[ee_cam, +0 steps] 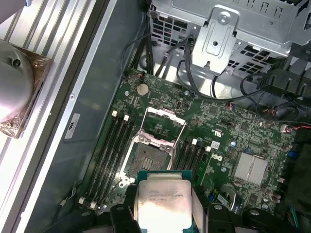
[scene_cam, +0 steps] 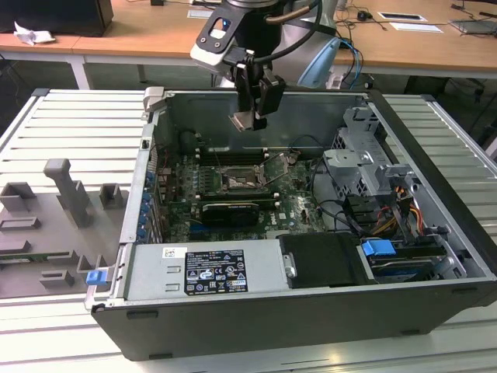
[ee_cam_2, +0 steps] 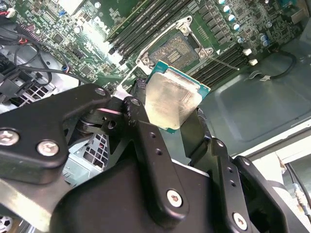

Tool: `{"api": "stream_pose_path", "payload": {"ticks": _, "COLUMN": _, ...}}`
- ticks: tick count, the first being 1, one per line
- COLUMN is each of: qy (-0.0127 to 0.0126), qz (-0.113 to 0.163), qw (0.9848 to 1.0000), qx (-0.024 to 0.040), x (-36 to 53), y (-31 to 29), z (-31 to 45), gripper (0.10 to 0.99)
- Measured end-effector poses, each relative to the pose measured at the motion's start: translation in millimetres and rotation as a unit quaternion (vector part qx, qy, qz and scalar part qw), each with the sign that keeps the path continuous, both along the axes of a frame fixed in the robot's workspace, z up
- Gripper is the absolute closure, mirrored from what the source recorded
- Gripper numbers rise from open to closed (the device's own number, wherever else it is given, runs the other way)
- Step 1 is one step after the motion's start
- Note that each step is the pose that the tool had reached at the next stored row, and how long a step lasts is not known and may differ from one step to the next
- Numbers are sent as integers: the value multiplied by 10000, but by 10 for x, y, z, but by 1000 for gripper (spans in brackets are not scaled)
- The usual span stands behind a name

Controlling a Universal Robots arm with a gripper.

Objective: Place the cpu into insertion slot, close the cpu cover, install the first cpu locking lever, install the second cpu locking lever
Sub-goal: 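Place the cpu into insertion slot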

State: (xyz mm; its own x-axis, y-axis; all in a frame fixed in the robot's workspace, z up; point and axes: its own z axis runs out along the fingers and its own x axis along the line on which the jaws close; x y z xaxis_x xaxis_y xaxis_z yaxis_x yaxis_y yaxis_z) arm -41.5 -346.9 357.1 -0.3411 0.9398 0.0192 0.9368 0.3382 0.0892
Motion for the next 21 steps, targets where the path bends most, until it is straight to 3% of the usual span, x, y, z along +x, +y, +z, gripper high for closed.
{"api": "stream_pose_path", "payload": {"ticks": 18, "qy": 0, "qz": -216, "qw": 9998, "qx": 0, "x": 0, "y": 0, "z": -11, "gripper": 557}}
{"api": "stream_pose_path", "payload": {"ticks": 21, "qy": 0, "qz": -523, "qw": 9986, "qx": 0, "x": 0, "y": 0, "z": -19, "gripper": 557}}
